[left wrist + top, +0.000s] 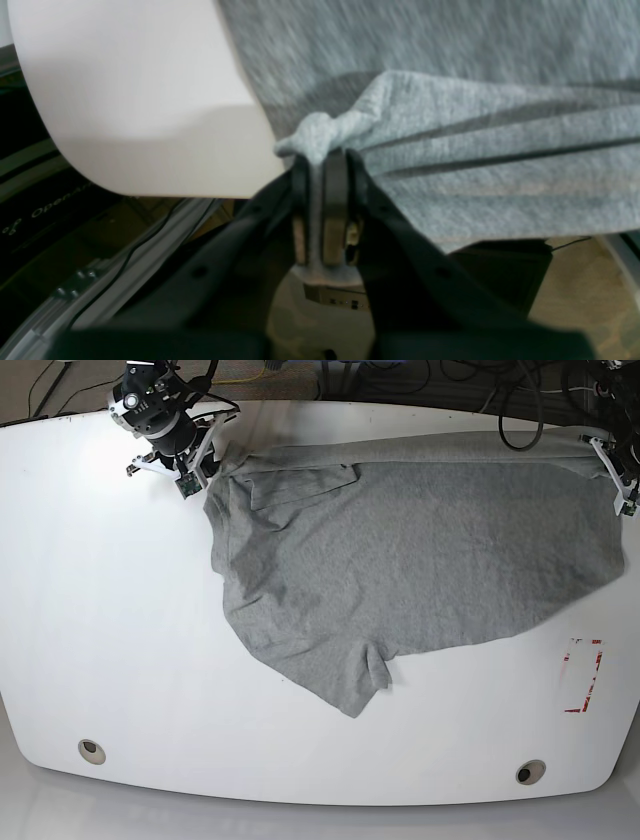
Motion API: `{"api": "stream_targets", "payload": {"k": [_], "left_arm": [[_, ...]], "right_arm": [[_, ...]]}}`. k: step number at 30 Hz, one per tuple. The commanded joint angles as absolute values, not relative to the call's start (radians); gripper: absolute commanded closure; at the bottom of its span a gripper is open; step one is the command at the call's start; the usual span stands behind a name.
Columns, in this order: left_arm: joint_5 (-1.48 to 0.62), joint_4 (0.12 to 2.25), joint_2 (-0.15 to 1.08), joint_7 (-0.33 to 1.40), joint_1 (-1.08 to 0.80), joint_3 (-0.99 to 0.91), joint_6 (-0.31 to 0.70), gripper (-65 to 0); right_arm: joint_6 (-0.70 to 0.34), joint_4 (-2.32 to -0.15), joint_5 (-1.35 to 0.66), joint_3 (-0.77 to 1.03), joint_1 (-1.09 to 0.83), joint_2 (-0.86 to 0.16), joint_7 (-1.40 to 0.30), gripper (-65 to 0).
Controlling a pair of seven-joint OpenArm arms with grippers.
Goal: Layout the t-shirt on the table in an organized manner, then fold the t-shirt properly
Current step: 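Drag the shirt edge with both grippers to flatten it on the table, then open the right gripper and regrasp the shirt near the collar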
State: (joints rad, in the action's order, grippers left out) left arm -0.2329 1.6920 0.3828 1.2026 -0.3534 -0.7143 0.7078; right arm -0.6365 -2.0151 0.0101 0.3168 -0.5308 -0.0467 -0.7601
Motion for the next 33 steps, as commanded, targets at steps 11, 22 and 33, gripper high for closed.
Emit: {"api": "stream_targets", "payload": {"k": [11, 22, 33], "left_arm": [[-0.196, 1.699, 0.409, 1.207, -0.312, -0.694, 0.698, 0.0], [-0.196, 1.704, 0.409, 1.207, -0.311, -0.691, 0.698, 0.0], [-0.196, 1.705, 0.409, 1.207, -0.311, -0.691, 0.698, 0.0]], "right_arm": [[-0.611, -2.025, 0.036, 0.325, -0.533, -0.056, -0.756, -1.7], [-0.615, -2.025, 0.028, 0.329, -0.542, -0.056, -0.756, -64.0], [-0.656, -2.022, -0.369, 0.426, -0.547, -0.033, -0.786, -65.0]]}}
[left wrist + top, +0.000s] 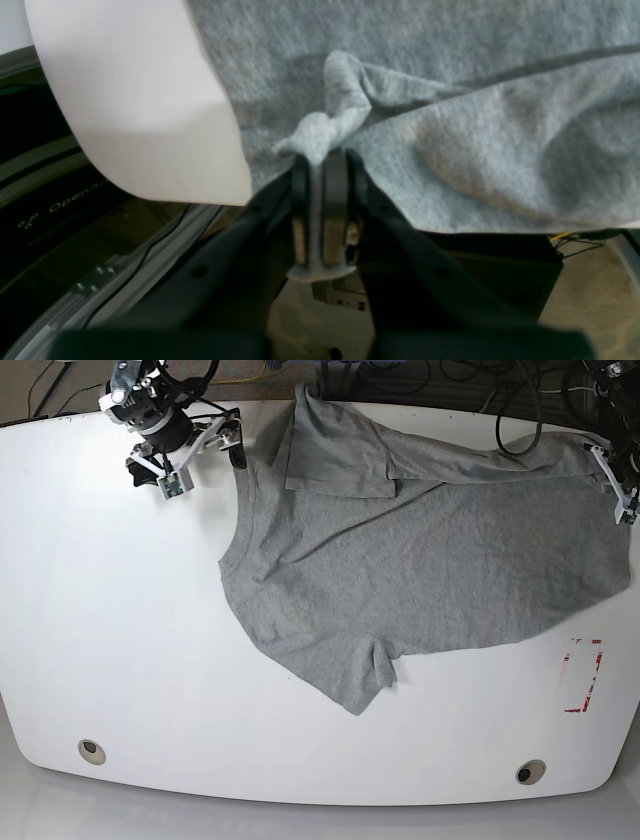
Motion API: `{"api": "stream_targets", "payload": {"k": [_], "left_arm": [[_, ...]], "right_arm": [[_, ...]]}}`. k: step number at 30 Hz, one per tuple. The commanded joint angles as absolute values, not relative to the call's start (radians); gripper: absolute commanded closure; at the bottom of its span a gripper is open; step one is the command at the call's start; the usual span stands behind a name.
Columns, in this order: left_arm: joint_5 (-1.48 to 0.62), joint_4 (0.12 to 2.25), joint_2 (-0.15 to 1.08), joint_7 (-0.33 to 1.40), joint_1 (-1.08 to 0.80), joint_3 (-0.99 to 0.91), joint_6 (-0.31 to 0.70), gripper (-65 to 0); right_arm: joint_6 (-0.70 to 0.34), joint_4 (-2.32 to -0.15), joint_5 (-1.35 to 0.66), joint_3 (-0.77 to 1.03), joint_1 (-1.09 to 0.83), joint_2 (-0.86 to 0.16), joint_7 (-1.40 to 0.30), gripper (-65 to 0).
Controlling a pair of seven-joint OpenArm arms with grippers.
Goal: Layout the t-shirt on the table in an organized manner, then fold the t-shirt properly
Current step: 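Open the right gripper and regrasp the shirt near the collar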
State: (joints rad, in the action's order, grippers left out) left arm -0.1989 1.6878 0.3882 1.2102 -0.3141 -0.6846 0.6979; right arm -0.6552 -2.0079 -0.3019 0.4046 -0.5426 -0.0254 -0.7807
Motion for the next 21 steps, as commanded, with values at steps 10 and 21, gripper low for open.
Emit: {"api": "stream_targets", "payload": {"k": [10, 21], "left_arm": [[-0.196, 1.705, 0.41, 1.207, -0.311, -0.691, 0.698, 0.0], [-0.196, 1.705, 0.41, 1.207, -0.311, -0.691, 0.698, 0.0]], "right_arm": [[-0.659, -1.982, -0.759, 0.499, -0.556, -0.042, -0.947, -63.9], [-0.656, -1.848, -0.823, 0.506, -0.549, -0.042, -0.977, -63.7]]}}
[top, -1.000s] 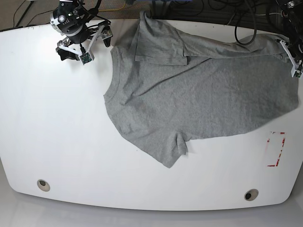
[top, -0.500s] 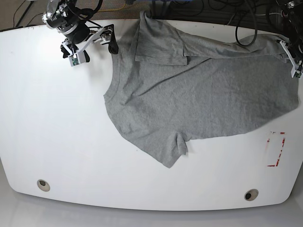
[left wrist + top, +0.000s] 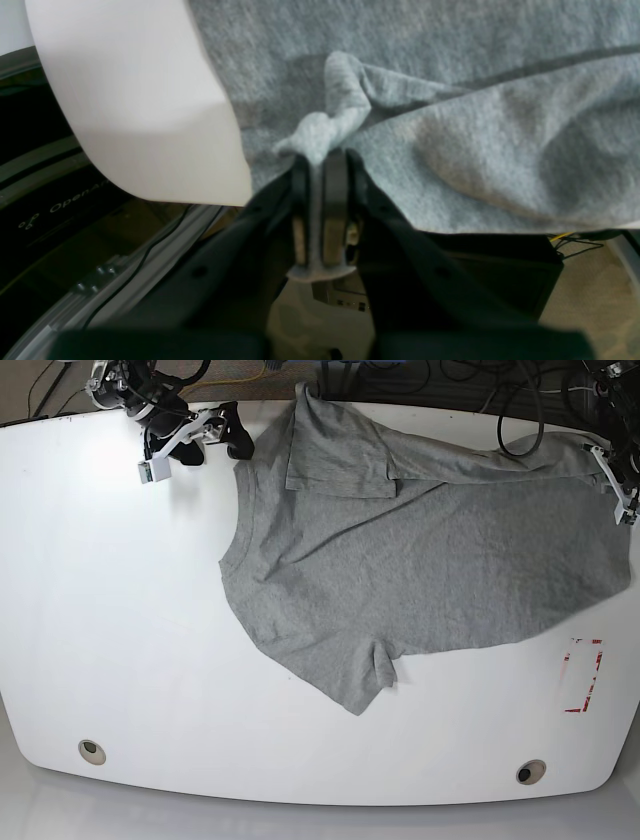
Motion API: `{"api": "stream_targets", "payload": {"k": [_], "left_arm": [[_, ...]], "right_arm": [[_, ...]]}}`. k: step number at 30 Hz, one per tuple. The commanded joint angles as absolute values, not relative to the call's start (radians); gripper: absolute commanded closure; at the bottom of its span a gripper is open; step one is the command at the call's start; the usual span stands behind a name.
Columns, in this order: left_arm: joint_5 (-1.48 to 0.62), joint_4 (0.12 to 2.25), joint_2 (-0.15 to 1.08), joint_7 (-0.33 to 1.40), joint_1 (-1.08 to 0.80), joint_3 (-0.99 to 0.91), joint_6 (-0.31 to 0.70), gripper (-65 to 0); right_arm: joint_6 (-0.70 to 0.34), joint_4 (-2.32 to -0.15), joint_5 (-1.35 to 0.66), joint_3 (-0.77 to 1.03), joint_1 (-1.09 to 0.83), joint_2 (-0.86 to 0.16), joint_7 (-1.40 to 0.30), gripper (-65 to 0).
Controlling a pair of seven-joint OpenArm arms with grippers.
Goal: Layout the t-shirt on the table in an organized manner, then fold the t-shirt properly
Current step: 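Open the right gripper and regrasp the shirt near the collar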
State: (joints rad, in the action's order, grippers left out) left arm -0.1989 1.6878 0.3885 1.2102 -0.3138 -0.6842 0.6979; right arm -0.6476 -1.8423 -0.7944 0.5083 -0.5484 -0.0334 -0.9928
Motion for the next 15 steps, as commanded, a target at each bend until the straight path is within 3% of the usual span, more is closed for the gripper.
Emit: {"api": "stream_targets", "payload": {"k": [1, 15], "left_arm": [[-0.196, 1.705, 0.41, 1.207, -0.311, -0.691, 0.698, 0.0], [-0.196, 1.705, 0.41, 1.207, -0.311, -0.691, 0.698, 0.0]], "right_arm": [[-0.656, -1.839, -0.825, 0.504, -0.549, -0.042, -0.978, -63.7], [-0.656, -1.685, -0.822, 0.463, -0.483, -0.05, -1.015, -63.7]]}}
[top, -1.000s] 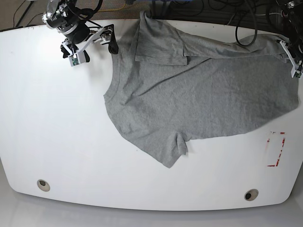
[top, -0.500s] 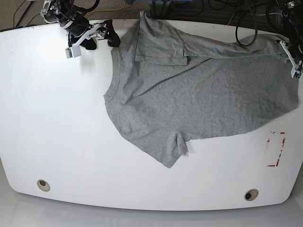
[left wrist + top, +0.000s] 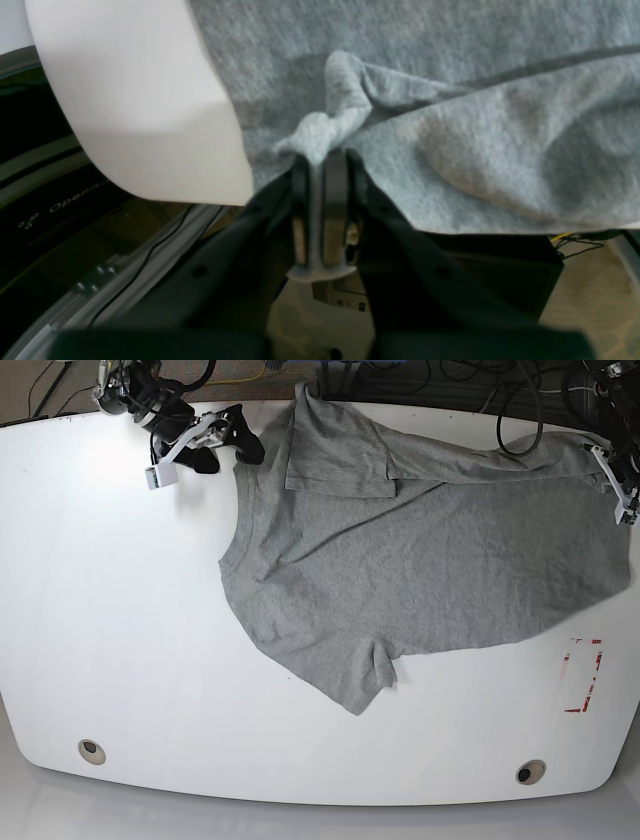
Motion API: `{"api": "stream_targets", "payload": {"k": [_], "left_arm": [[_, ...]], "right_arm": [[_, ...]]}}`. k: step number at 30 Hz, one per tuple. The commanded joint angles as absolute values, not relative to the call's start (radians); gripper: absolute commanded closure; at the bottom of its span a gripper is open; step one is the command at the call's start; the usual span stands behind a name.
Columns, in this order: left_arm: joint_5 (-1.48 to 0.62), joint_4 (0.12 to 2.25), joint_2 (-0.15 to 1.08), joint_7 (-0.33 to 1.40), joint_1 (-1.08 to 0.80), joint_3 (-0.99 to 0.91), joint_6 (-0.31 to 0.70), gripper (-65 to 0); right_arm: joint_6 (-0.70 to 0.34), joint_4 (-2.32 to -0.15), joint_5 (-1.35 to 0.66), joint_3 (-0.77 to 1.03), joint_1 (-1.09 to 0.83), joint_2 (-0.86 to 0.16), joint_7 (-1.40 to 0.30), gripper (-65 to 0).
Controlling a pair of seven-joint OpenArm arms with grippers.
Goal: Layout the t-shirt on the table in an organized manner, then fold the t-shirt properly
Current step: 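Open the right gripper and regrasp the shirt near the collar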
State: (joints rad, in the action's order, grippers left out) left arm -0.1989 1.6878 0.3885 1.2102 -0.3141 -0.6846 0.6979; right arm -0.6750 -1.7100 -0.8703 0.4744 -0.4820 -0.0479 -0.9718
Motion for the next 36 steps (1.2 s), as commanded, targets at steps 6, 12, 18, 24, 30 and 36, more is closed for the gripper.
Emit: {"api": "stream_targets", "payload": {"k": [6, 12, 18, 24, 30, 36], "left_arm": [[-0.196, 1.705, 0.41, 1.207, -0.311, -0.691, 0.698, 0.0], [-0.197, 1.705, 0.41, 1.207, -0.311, -0.691, 0.698, 0.0], [-0.197, 1.705, 0.412, 1.207, -0.311, -0.696, 0.698, 0.0], [-0.197, 1.705, 0.412, 1.207, -0.311, -0.696, 0.698, 0.0], [-0.197, 1.705, 0.412, 1.207, -0.311, -0.693, 0.698, 0.0], [-0.197, 1.705, 0.412, 1.207, -0.311, -0.691, 0.698, 0.0]], "right_arm": [[-0.651, -1.629, -0.817, 0.38, -0.433, -0.059, -1.018, -63.6], [-0.65, -1.621, -0.817, 0.346, -0.427, -0.058, -1.018, -63.6], [-0.65, -1.621, -0.817, 0.325, -0.44, -0.058, -1.018, -63.4], [-0.65, -1.62, -0.816, 0.323, -0.463, -0.058, -1.018, -54.1], [-0.65, -1.624, -0.745, 0.323, -0.458, -0.058, -1.018, -40.9], [-0.65, -1.624, -0.711, 0.323, -0.458, -0.058, -1.018, -33.6]]}}
